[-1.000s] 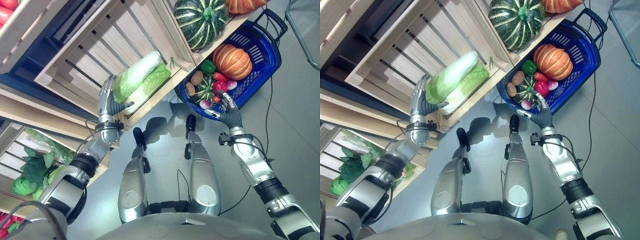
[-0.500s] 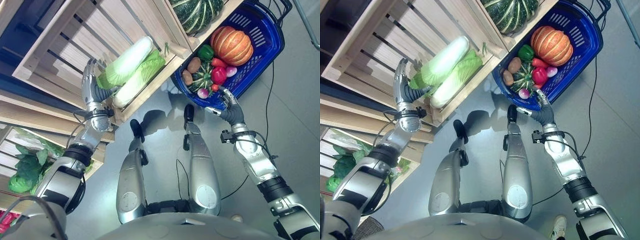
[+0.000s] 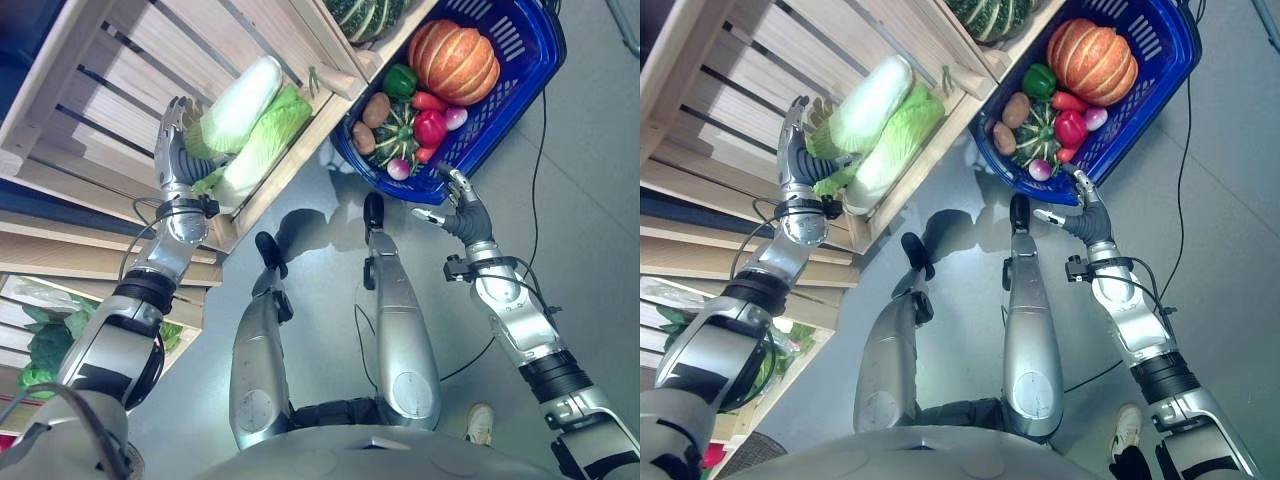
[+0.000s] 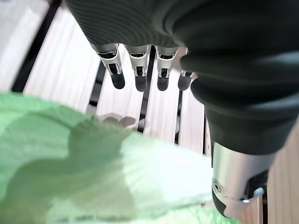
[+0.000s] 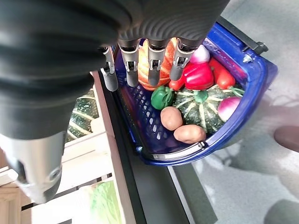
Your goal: Pick up fruits and vegetables into the basket
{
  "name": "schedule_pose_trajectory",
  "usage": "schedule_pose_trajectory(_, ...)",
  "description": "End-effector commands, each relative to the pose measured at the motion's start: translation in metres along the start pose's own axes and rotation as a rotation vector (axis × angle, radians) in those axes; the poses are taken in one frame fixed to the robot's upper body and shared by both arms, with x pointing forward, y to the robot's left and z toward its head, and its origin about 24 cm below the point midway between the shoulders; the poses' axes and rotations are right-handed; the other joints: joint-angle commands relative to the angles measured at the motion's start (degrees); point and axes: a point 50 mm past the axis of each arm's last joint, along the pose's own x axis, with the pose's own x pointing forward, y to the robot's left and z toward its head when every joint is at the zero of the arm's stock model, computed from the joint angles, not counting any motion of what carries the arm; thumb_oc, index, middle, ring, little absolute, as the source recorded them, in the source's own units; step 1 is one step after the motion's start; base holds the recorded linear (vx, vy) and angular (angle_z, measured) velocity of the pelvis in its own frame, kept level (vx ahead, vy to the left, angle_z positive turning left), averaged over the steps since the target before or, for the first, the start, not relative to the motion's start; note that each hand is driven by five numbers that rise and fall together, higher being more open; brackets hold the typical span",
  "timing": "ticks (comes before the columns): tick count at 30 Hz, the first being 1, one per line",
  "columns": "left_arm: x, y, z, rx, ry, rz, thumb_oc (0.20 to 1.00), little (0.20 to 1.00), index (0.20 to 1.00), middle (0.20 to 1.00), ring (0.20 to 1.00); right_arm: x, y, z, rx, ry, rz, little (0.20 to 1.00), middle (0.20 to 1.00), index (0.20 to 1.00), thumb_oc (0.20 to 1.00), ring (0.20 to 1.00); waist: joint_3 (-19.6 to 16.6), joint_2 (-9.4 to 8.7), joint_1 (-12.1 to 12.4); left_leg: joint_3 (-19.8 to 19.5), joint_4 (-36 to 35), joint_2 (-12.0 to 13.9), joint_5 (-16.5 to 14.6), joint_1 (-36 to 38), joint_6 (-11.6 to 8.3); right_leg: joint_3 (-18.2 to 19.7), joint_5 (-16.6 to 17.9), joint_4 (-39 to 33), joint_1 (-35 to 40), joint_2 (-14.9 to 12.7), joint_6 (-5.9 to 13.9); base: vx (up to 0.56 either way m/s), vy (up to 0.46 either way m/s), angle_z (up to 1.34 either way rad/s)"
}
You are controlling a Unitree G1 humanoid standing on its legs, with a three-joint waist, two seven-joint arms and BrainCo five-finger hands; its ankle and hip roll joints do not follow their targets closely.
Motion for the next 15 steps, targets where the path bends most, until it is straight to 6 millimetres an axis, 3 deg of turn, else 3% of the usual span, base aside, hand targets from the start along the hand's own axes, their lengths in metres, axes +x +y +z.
schedule_pose_trajectory(1, 0.004, 0.020, -0.019, 0.042, 0.082, 0.000, 1.000, 1.000, 1.000, 1.000, 1.000, -0.002, -0.002, 0.014, -0.001, -0.062, 0.010, 1.000, 1.000, 1.000, 1.000, 1.000, -1.3, -1.67, -0.5, -1.0, 7.9, 1.4, 0.8, -7.1, 0.42, 0.5, -0.9, 4.9, -1.1, 0.3, 1.54, 0.03, 0.021, -0.06)
schedule_pose_trajectory(10, 0.019, 0.022, -0.017, -0.025, 0.148, -0.096, 1.000, 1.000, 1.000, 1.000, 1.000, 0.004, -0.003, 0.020, -0.001, -0.063, 0.006, 1.000, 1.000, 1.000, 1.000, 1.000, -1.3, -1.82, -1.8, -0.7, 9.8, 1.5, 0.1, -9.5, 0.50, 1.7, -1.0, 6.0, -3.6, 0.7, 1.41, 0.02, 0.012, -0.03)
schedule_pose_trajectory(15, 0.016, 0.019, -0.030, -0.087, 0.261, -0.158, 1.000, 1.000, 1.000, 1.000, 1.000, 0.003, -0.003, 0.019, -0.004, -0.053, 0.005, 1.000, 1.000, 1.000, 1.000, 1.000, -1.3, -1.67, -2.4, -0.4, 10.5, 1.5, -0.3, -10.0, 0.56, 2.2, -1.1, 6.4, -4.4, 0.7, 1.42, 0.02, 0.034, -0.07)
